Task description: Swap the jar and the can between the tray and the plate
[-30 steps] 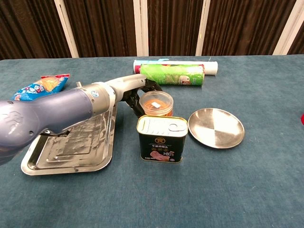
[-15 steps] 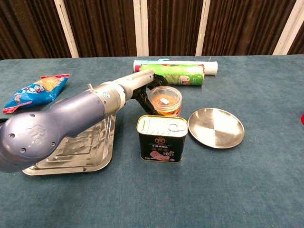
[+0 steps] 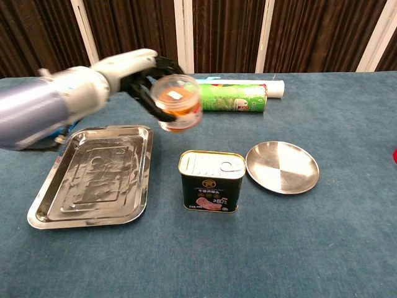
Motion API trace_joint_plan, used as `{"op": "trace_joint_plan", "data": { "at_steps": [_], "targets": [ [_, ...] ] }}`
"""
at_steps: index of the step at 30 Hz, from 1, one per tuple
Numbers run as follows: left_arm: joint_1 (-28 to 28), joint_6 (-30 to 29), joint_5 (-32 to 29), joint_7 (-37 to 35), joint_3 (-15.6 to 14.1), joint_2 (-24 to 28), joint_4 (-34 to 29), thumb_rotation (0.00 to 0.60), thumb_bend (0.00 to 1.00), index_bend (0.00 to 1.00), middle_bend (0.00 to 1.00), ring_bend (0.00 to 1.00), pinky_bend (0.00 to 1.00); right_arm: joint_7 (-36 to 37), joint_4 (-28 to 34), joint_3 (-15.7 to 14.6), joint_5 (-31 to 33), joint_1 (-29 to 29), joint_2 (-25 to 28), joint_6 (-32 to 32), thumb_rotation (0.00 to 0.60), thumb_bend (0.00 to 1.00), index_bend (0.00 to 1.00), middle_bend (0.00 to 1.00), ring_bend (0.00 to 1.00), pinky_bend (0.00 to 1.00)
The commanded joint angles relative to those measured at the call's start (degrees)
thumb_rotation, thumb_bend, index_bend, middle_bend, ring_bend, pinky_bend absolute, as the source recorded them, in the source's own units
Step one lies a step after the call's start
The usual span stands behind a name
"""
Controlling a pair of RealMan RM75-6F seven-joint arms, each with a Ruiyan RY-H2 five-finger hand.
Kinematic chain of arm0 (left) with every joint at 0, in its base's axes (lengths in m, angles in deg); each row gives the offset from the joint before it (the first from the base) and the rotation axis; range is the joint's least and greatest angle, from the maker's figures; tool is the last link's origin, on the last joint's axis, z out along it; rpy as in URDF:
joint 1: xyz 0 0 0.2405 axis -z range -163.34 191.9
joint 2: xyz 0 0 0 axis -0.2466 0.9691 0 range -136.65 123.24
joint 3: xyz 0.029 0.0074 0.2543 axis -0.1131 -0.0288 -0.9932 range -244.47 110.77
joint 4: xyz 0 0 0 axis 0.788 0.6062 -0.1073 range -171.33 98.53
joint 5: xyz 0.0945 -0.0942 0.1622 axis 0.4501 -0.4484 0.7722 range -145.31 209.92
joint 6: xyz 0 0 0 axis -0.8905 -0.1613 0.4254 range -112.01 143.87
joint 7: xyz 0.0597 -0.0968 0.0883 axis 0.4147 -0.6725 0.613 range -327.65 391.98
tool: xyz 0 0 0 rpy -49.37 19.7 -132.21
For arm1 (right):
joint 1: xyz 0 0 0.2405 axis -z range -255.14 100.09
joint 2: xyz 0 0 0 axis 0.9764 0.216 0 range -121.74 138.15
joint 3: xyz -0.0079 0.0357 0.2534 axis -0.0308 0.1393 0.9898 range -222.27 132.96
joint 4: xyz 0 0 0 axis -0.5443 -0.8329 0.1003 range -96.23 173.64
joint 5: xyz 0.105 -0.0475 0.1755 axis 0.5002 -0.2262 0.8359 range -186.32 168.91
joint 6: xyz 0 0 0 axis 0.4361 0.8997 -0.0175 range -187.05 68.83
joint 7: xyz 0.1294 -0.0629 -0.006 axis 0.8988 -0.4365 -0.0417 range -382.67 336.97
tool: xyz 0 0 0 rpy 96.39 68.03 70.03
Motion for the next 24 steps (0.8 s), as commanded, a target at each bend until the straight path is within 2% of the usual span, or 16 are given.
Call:
{"op": "trace_joint_plan", "data": {
  "at_steps": [1, 6, 13, 20, 24],
  "targets": [
    [-4.38, -0.57, 1.25, 0.07, -3.36, 7.03, -5.81, 0.600, 0.43, 0.33, 0.30, 0.21, 0.26, -0.13, 0.13, -0.02, -0.01, 0.02, -0.03, 0.08, 0.600, 0.00, 0.00, 0.00, 0.00, 0.00],
    [-7.47, 1.20, 3.73, -4.49, -6.49, 10.38, -7.03, 0.600, 0.43, 0.33, 0.29, 0.21, 0.26, -0.85, 0.50, -0.26, -0.13, -0.06, -0.24, -0.03, 0.600, 0.00, 0.00, 0.00, 0.00, 0.00],
    [-9.42, 2.52, 9.10, -9.70, -9.68, 9.42, -2.65, 0.600, 0.41, 0.32, 0.27, 0.19, 0.25, -1.10, 0.27, -0.12, 0.12, -0.11, -0.52, 0.04, 0.600, 0.00, 0.00, 0.00, 0.00, 0.00],
    [-10.32, 3.67, 11.99, -13.12, -10.96, 8.78, 0.44, 0.600, 0.40, 0.31, 0.24, 0.17, 0.24, -0.75, 0.27, -0.05, 0.17, -0.06, -0.47, 0.05, 0.600, 0.00, 0.00, 0.00, 0.00, 0.00],
    [-10.78, 4.29, 12.34, -13.10, -11.62, 9.38, 0.80, 0.600, 0.34, 0.29, 0.19, 0.13, 0.21, -0.59, 0.31, -0.10, 0.21, -0.04, -0.41, -0.06, 0.600, 0.00, 0.00, 0.00, 0.00, 0.00]
  ]
}}
